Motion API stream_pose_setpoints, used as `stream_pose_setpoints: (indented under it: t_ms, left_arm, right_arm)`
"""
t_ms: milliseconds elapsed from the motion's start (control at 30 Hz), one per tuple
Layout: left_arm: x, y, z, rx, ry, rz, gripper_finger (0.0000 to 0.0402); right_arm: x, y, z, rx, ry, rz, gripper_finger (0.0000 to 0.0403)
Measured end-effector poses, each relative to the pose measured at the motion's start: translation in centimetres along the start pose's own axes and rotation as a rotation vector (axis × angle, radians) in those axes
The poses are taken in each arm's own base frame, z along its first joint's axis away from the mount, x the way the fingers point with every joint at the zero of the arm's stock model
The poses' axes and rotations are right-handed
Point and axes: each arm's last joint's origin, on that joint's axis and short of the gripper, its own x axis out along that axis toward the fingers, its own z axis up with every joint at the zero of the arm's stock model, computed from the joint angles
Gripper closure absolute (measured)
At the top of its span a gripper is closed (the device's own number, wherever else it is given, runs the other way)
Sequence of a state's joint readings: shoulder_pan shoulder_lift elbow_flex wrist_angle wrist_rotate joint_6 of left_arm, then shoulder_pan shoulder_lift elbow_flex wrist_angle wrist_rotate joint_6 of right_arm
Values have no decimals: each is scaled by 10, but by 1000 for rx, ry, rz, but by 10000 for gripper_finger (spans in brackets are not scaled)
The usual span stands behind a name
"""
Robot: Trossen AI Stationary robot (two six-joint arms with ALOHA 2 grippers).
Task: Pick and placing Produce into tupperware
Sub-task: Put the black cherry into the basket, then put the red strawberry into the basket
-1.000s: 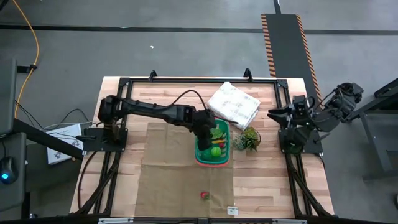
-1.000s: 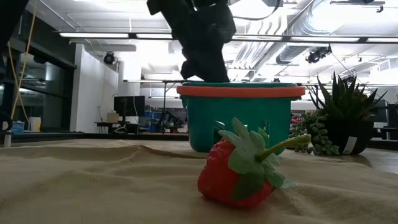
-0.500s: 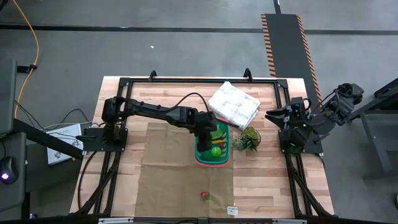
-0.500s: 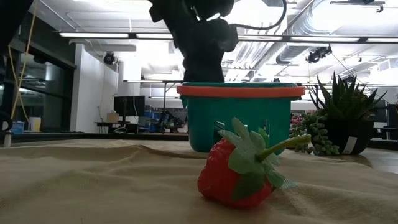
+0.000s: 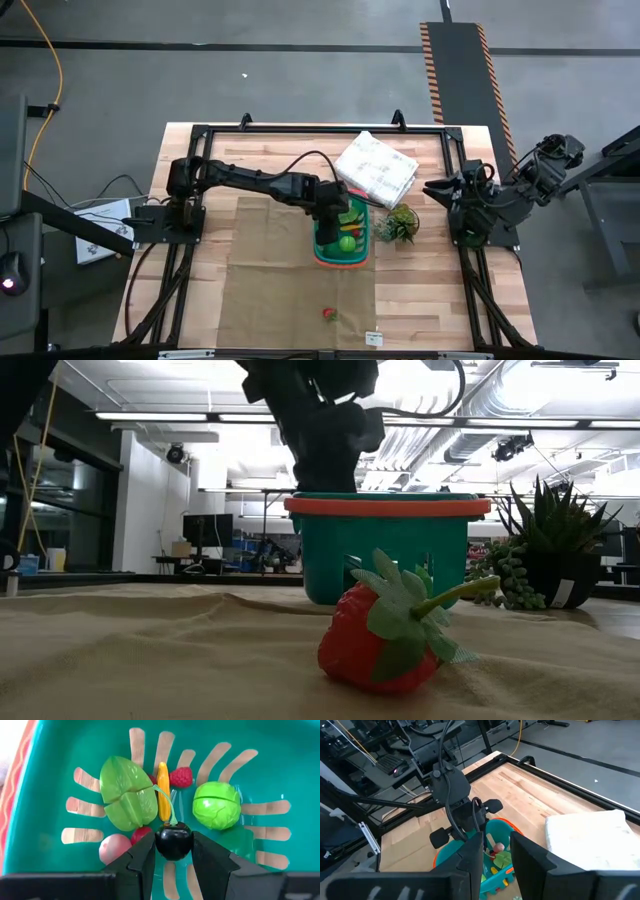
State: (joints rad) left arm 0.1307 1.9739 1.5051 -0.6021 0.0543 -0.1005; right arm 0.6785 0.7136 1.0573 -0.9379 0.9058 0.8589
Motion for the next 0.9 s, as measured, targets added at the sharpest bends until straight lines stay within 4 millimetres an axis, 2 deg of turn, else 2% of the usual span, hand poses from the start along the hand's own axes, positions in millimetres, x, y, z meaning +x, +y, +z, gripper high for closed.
stream_pose_setpoints:
  t_ms: [467, 767, 900]
  left_arm:
    - [0, 1, 0, 5, -7, 24, 292]
    - [0, 0, 1, 19, -10, 3, 233]
    - [0, -1, 1, 19, -8, -18, 224]
  right_arm:
    - [0, 0, 0, 16, 0, 0, 314]
    - [0, 0, 0, 16, 0, 0, 314]
    - [0, 0, 0, 16, 0, 0, 314]
